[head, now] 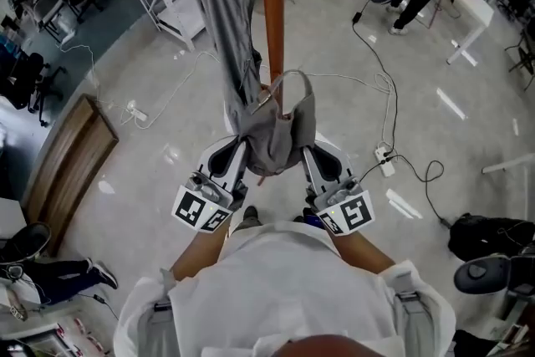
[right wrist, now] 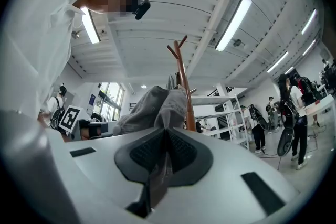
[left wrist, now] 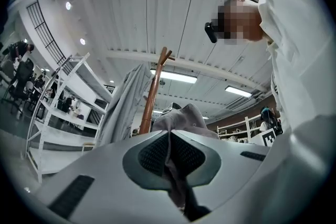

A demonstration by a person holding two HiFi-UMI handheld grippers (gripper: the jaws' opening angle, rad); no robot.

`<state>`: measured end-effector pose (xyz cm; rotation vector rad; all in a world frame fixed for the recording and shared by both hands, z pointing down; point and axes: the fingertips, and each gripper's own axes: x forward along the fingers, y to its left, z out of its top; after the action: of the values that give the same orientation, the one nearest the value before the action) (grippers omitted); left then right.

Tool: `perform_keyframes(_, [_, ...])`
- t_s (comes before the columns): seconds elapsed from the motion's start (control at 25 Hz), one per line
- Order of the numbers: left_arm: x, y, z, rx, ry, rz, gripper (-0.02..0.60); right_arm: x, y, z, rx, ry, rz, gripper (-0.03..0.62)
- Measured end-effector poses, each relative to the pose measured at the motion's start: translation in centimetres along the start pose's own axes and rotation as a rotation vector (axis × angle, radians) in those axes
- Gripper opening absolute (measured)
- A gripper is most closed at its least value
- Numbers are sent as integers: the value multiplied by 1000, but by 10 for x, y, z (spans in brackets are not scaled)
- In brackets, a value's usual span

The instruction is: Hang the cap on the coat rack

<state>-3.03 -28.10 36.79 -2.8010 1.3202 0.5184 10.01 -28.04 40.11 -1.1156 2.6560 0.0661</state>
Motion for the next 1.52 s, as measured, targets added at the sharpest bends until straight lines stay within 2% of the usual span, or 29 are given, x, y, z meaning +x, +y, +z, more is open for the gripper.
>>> perform_keyframes(0.32, [-6,13,-29,-32,13,-2,25,-2,-4,-27,17,27,-28,31])
perform_keyframes(0.56, [-1,30,-50,-61,52,-8,25,5,-11,-51,58,81,-58,31])
perform_keyframes(0.92, [-2,41,-77,-146,101,8,25,5,-19,-75,93,147,-86,31])
perform_keyframes(1.52, [1,58,-106,-179,162,26,25,11,-30,-107,149,216,-114,31])
